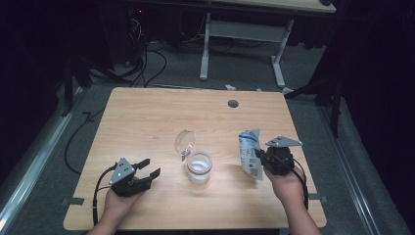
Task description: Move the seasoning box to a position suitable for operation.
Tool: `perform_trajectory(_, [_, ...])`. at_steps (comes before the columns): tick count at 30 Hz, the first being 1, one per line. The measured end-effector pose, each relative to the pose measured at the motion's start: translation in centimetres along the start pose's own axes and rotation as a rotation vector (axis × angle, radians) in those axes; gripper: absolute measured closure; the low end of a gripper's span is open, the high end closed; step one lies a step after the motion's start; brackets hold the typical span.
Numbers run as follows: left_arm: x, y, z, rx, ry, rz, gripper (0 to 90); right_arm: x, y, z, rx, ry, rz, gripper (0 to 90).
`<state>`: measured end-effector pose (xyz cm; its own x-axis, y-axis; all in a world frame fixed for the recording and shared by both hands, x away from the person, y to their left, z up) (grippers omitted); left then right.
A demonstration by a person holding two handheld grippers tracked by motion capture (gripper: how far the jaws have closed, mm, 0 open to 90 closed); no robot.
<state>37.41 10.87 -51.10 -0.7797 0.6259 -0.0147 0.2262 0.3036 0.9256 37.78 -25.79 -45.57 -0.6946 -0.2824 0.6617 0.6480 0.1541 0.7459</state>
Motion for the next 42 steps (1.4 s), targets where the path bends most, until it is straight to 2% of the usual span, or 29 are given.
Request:
perform_trajectory(2, [0.0,-0.1,0.1,0.005,0.003,0.008,43.1,0.0,-0.2,0.1,-0.007,0.01,-0.025,90.0])
perform_trajectory(3, [0.1,-0.1,0.1,0.003,0.003,0.01,43.1,-0.1,-0.4,0.1,-0.002,-0.001,-0.032,90.0])
perform_trajectory(10, [0.3,-0.1,0.2,-0.021,0.012,0.021,43.4,0.1,-1.1,-0.1,-0.027,0.006,-0.115,90.0])
perform_trajectory(14, [0.4,-0.3,0.4,-0.062,0.031,0.029,43.2,0.4,-1.4,-0.2,-0.034,0.004,-0.166,90.0])
perform_trajectory(17, [0.7,-0.4,0.9,-0.102,0.05,0.046,42.8,0.7,-1.7,-0.5,-0.064,0.019,-0.211,90.0])
perform_trajectory(20, [1.1,0.0,1.5,-0.101,0.07,0.036,42.8,0.5,-2.1,-0.8,-0.072,0.026,-0.236,90.0])
perform_trajectory(25, [1.3,0.3,2.0,-0.086,0.089,0.026,42.9,0.5,-2.6,-0.7,-0.059,0.022,-0.298,90.0])
perform_trajectory(29, [1.4,0.3,2.0,-0.076,0.09,0.028,42.8,0.2,-3.0,-1.0,-0.071,0.029,-0.357,90.0])
perform_trajectory(34, [2.1,0.4,2.7,-0.078,0.128,0.017,42.5,-0.2,-3.6,-1.3,-0.095,0.042,-0.424,90.0])
perform_trajectory(36, [2.3,0.6,3.0,-0.075,0.144,0.013,42.4,-0.6,-3.6,-1.4,-0.088,0.05,-0.41,90.0])
perform_trajectory(40, [3.2,0.5,3.4,-0.103,0.176,0.026,42.4,-1.1,-3.5,-1.4,-0.07,0.049,-0.412,90.0])
perform_trajectory(42, [3.6,0.3,3.4,-0.103,0.175,0.033,42.2,-1.3,-3.3,-1.5,-0.076,0.053,-0.42,90.0])
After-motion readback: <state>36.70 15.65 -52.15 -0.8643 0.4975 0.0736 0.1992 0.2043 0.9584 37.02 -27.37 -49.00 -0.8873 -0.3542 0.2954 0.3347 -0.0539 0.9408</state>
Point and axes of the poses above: each handheld gripper's, and its own axes: x roughly backward along the jaws, y roughly out of its top, z roughly to its left, the point moved 5 cm from there along -x, roughly forward along the jaws, and after that the axes turned 9 degrees about -x, right-handed, at the moved point
